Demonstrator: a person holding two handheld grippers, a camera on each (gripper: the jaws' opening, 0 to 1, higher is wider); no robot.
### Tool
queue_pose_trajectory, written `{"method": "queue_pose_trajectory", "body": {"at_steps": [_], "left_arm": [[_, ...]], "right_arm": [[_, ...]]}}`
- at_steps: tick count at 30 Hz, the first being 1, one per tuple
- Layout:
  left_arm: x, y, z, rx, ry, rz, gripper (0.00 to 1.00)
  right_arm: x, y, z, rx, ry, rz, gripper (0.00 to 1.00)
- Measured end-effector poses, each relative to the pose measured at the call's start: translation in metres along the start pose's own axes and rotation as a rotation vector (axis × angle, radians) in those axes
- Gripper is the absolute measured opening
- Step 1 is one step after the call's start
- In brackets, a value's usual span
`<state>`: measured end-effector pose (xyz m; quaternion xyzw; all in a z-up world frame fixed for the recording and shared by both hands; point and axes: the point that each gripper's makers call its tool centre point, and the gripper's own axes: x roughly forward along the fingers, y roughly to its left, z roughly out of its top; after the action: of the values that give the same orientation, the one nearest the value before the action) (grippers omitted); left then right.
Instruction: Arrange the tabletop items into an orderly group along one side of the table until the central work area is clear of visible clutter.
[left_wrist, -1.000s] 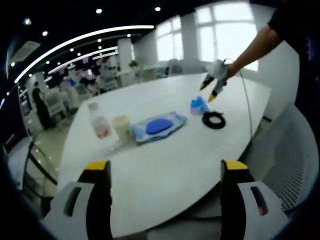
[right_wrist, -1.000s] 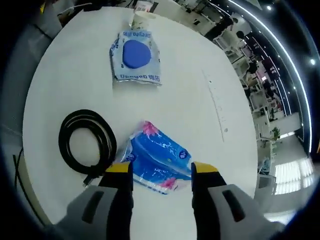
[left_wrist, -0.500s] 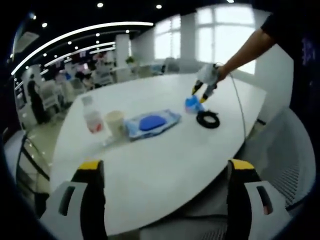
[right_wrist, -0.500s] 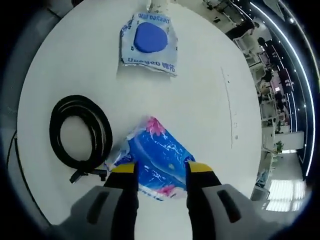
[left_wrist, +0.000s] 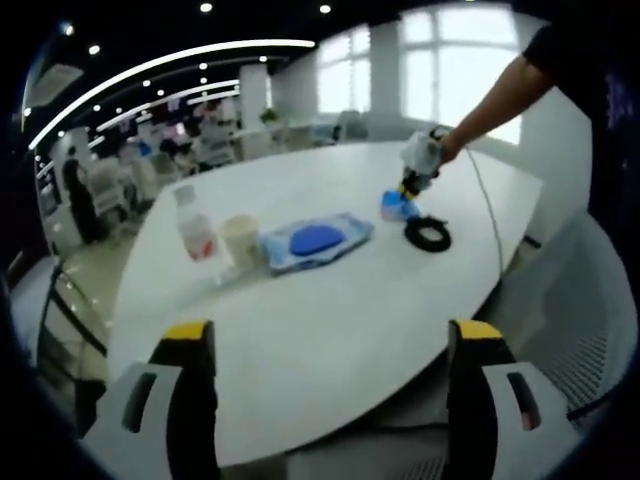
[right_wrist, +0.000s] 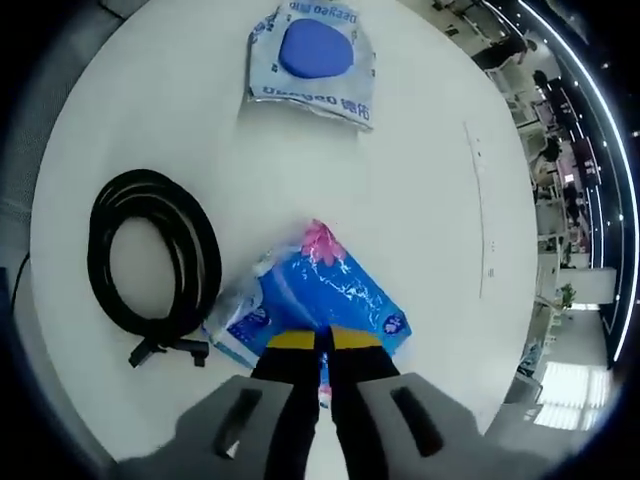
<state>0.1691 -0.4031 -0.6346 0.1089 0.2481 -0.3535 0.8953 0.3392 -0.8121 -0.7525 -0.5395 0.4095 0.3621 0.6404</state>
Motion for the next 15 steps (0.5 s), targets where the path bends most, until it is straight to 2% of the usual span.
{"method": "queue_pose_trajectory", "body": {"at_steps": [10, 15], "left_arm": [[0.0, 0.001, -0.001, 0.008, 0.006, 0.004, 0.91], [-0.001, 0.001, -0.001, 0.007, 0.001, 0.002, 0.91]], "right_arm": [[-0.012, -0.008, 0.008, 0.114, -0.04, -0.04, 0.0], [-0.014, -0.009, 0.017, 0.123, -0.057, -0.046, 0.0]]}}
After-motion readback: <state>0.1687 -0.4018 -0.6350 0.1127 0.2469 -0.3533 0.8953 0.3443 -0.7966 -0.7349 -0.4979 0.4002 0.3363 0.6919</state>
